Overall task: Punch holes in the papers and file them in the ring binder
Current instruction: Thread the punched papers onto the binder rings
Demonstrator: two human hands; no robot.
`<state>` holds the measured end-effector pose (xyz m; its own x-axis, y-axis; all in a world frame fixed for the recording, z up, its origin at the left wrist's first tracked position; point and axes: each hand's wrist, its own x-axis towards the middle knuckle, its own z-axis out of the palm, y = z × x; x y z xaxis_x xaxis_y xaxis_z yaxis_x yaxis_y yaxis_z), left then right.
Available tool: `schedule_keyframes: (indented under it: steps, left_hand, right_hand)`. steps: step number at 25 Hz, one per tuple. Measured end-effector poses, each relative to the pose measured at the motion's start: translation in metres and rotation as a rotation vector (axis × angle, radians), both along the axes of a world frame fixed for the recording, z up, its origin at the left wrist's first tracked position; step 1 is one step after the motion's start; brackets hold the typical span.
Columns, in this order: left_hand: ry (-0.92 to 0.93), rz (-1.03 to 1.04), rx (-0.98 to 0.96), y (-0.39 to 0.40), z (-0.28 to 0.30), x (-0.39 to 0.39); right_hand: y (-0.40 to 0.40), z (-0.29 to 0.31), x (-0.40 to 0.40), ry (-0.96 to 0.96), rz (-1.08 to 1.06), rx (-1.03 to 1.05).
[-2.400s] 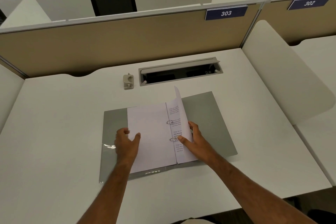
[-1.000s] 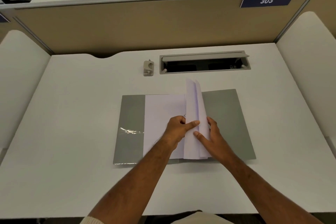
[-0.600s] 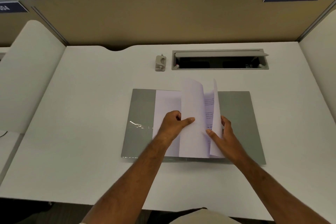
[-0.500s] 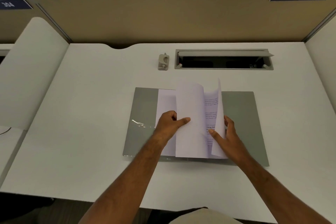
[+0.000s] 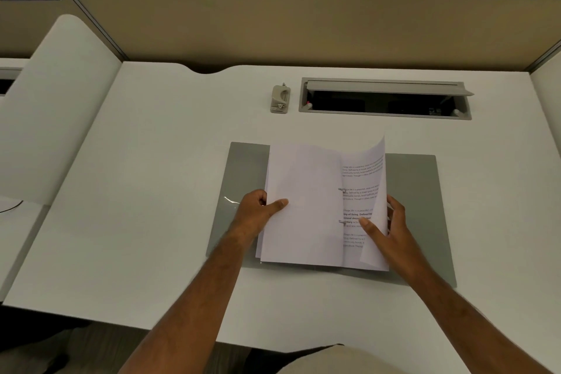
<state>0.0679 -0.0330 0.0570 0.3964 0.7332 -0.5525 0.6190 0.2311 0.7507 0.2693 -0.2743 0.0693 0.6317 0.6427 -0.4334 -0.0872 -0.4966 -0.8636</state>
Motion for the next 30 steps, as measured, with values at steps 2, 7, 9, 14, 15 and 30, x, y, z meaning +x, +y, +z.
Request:
schedule_keyframes:
  steps: [2, 7, 9, 14, 15, 30]
  left_hand:
    - [0.044, 0.006, 0.017, 0.002, -0.003, -0.001]
    - [0.184, 0.044, 0.059, 0.004, -0.015, -0.002]
    - [0.218, 0.073, 0.129, 0.0, -0.014, -0.001]
    - [0.085, -0.016, 0.221, -0.022, 0.004, 0.028]
    - [0.034, -0.084, 0.1, -0.03, 0.011, 0.038]
    - [-0.116, -0.315, 0.002, -0.082, 0.06, 0.096]
  right_hand:
    - [-0.001, 0.001, 0.001, 0.006, -0.007, 0.012]
    - [0.0, 0.003, 0.0, 0.015, 0.015, 0.031]
    - [0.0, 0.004, -0.001, 0.031, 0.008, 0.047]
    - [0.004, 0.009, -0.004, 0.084, -0.029, 0.064]
    - [0.004, 0.009, -0.006, 0.093, -0.033, 0.068]
    - [0.009, 0.004, -0.032, -0.062, 0.128, 0.029]
